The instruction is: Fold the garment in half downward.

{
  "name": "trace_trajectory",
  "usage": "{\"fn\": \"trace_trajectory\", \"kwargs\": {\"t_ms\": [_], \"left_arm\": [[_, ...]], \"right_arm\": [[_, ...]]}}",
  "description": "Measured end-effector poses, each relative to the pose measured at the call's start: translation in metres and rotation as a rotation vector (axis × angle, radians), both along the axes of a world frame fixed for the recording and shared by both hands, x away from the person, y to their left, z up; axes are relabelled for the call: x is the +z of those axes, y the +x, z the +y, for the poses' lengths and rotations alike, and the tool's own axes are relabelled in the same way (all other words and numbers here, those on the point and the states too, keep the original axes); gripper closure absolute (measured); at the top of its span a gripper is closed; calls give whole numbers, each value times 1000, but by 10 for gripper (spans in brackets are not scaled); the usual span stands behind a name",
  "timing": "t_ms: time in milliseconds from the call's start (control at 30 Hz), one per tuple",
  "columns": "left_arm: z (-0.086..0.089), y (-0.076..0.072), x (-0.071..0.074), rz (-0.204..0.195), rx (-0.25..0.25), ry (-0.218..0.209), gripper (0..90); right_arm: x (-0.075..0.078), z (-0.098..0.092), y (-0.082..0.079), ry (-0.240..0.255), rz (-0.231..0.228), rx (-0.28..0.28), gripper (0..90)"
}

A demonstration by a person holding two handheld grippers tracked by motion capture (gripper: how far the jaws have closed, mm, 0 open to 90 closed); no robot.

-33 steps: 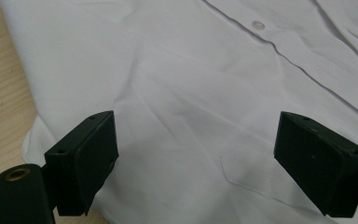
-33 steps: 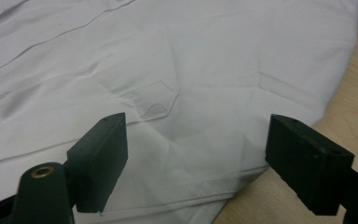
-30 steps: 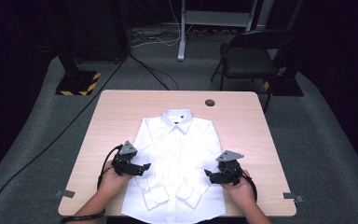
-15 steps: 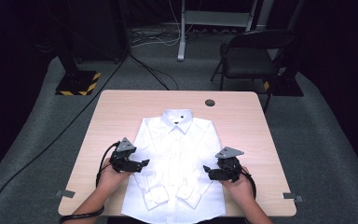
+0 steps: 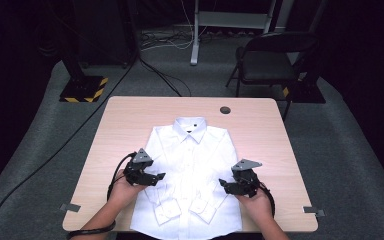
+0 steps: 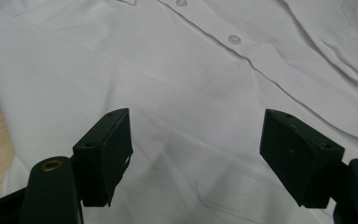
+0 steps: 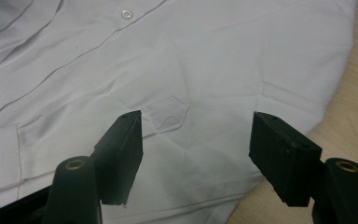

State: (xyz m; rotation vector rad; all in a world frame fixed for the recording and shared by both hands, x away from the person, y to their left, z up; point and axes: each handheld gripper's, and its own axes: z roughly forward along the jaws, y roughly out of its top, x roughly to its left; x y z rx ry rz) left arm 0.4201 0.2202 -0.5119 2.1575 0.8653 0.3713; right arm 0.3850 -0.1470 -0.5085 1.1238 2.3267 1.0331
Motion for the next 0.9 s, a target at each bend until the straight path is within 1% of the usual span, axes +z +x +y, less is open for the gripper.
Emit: {"fn": "trace_trajectory", "kwargs": {"t_ms": [133, 167, 233, 267, 333, 367, 467, 500, 533, 600, 667, 733, 767, 833, 900], "left_arm": [[-9, 6, 0, -5, -6, 21, 246], [-11, 9, -1, 2, -4, 29, 249], [-13, 16, -2, 9, -2, 61, 257], [-12, 19, -2, 8, 6, 64, 257], [-11, 26, -4, 21, 26, 36, 257], [-10, 28, -5, 22, 34, 33, 257], [-7, 32, -9, 24, 44, 33, 270], [-6, 32, -11, 26, 46, 41, 271], [-5, 32, -12, 22, 49, 48, 272], [-3, 31, -14, 17, 48, 48, 278], [-2, 31, -16, 13, 46, 45, 280], [-2, 30, -19, 13, 44, 55, 274], [-3, 29, -20, 5, 43, 52, 267], [-2, 28, -22, 0, 50, 40, 254], [-3, 27, -22, 0, 49, 42, 243]], "right_arm": [[0, 3, 2, -21, 3, 4, 344], [0, 4, 3, -19, 4, 6, 355], [0, 5, 8, -13, 21, 5, 384], [-1, 5, 10, -13, 30, 8, 398], [-1, 6, 16, -16, 40, 10, 417], [-1, 6, 19, -9, 40, 8, 416], [-3, 9, 29, 12, 56, -5, 439], [-5, 11, 32, 14, 61, -9, 439], [-6, 13, 35, 12, 64, -13, 435], [-8, 17, 38, 4, 61, -24, 389], [-11, 22, 41, 6, 64, -24, 378], [-14, 25, 43, 0, 60, -39, 353], [-15, 27, 44, -5, 60, -43, 349], [-17, 30, 45, -23, 59, -47, 343], [-20, 33, 46, -37, 53, -51, 320]]}}
